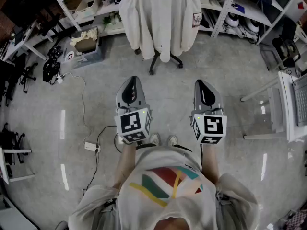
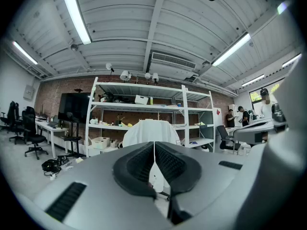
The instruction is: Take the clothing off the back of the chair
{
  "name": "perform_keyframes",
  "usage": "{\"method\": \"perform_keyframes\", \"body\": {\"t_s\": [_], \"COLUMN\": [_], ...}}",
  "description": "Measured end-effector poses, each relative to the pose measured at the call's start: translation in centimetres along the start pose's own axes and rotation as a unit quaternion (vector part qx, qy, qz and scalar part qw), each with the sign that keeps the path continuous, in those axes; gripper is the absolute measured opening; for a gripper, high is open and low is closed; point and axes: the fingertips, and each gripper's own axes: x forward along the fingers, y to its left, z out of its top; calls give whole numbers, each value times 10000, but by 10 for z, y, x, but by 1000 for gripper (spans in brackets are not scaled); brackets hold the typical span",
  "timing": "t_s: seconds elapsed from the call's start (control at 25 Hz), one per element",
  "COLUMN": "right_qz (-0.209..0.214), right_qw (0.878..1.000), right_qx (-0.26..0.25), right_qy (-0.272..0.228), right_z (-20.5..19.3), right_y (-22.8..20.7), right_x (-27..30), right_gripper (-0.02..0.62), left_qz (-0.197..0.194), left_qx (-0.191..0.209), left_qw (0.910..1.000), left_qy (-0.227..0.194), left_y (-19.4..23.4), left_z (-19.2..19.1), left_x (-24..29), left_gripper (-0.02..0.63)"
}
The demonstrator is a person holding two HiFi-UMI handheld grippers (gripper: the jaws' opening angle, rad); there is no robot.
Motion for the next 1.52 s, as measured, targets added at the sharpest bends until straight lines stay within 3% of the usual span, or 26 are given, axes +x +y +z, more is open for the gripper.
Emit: {"method": "perform_keyframes", "body": {"t_s": [0.68, 1.0, 1.52], "right_qz": [123, 548, 493], "right_qw": [9998, 9984, 9987], "right_qx": [-128, 67, 62], "right_qy": [-54, -121, -130], "right_z": [-1, -4, -8], "right_y": [-10, -28, -67], "right_x": [-2, -8, 7], "right_gripper": [5, 5, 6], "left_qz": [180, 164, 201], "left_qx": [158, 295, 210], "left_qw": [9996, 9992, 9988], "left_qy": [-151, -191, -398], "left_y": [-14, -46, -66], "left_z": [12, 16, 32], "left_x": [-2, 6, 29], "left_gripper": [18, 17, 17]}}
